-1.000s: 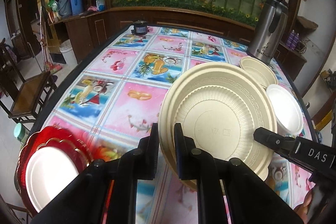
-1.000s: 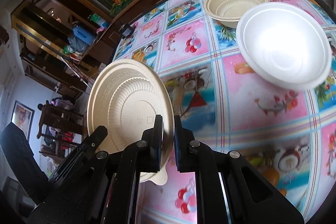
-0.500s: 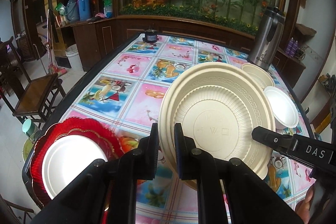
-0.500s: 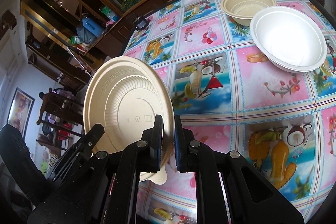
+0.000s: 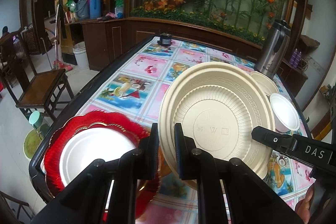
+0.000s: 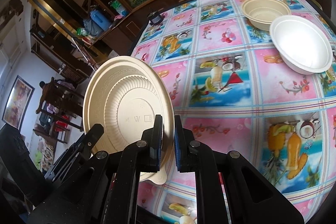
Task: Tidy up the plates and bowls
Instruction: 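Carry the beige pulp plate with both grippers over the red plate stack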
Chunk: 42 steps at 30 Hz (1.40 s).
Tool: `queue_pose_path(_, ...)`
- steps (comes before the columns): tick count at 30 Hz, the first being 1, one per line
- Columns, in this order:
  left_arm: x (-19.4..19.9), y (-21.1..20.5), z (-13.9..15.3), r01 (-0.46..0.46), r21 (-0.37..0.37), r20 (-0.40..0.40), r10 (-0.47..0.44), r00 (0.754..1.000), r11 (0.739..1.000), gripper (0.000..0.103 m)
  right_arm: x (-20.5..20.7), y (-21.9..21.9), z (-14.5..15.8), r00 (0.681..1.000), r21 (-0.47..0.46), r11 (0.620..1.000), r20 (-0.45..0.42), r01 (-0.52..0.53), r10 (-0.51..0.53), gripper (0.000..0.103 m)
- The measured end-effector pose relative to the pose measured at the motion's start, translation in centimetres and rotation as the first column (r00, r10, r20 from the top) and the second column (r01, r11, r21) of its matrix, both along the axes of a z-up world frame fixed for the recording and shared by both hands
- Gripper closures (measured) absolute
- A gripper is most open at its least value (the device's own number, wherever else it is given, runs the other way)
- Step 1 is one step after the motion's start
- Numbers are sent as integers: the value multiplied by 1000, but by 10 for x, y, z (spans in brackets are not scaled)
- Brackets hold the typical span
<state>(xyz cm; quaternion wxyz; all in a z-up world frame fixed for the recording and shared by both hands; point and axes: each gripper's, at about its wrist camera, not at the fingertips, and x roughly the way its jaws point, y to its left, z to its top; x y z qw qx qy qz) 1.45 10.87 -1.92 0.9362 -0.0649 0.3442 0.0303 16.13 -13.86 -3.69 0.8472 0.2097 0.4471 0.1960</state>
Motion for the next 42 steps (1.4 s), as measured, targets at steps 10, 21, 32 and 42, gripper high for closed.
queue_pose_path(10,-13,40,-7,-70,-10,-13,70,997,998,91,-7,48,-6,997,-30,997,-4,-72,72,93)
queue_pose_path(21,-21,84,-20,-161,-8,-44,160,986,987,91,-10,105,-16,985,-60,983,-21,-172,171,93)
queue_pose_path(32,-22,108,-33,-205,-10,-84,204,975,979,91,-8,140,-28,973,-89,970,-46,-228,224,92)
queue_pose_path(42,-28,124,-36,-226,-8,-116,224,968,974,91,-13,159,-36,959,-103,954,-71,-281,275,91)
